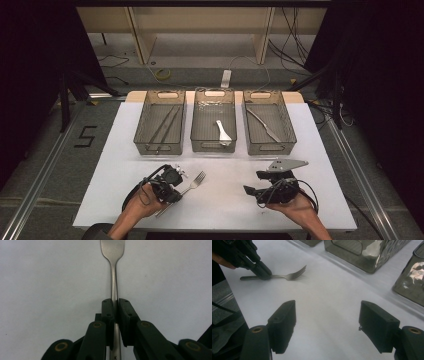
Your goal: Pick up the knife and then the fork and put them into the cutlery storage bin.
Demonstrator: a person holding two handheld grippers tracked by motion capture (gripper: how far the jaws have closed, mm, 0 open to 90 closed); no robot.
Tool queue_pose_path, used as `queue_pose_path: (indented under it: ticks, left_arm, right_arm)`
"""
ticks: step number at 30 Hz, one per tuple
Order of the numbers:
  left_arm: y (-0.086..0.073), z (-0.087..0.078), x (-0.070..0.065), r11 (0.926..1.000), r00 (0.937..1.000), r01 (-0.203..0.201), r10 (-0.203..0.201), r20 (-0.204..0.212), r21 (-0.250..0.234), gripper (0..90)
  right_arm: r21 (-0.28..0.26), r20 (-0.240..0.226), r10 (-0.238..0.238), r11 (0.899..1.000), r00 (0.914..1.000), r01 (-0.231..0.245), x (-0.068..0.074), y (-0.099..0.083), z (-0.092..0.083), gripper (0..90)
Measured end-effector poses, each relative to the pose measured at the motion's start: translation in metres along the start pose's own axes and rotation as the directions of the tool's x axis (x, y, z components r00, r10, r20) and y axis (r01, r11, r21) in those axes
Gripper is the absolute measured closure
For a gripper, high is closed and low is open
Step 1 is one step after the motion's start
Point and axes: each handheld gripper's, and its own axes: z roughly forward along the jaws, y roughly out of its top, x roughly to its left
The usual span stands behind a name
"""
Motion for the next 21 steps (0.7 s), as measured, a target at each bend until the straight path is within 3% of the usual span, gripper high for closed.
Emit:
queue_pose_path:
  ticks: [6,11,21]
  left_arm:
    - [-0.001,0.0,0.003,0.9999,0.9997,-0.005,0.005,0.022,-0.012,83.1]
    - [-0.001,-0.001,0.002,0.9996,0.9997,-0.017,0.017,0.015,-0.02,83.1]
    - [-0.001,-0.01,0.002,0.9966,0.9992,-0.026,0.028,0.029,-0.079,83.2]
  right_arm:
    - [-0.004,-0.007,-0.001,1.0,1.0,0.001,0.0,0.0,0.0,31.0]
    - [-0.006,-0.009,-0.005,1.0,1.0,0.005,0.001,0.001,0.0,31.2]
    - [-0.011,-0.014,-0.009,1.0,0.9999,0.009,0.002,0.001,0.0,31.2]
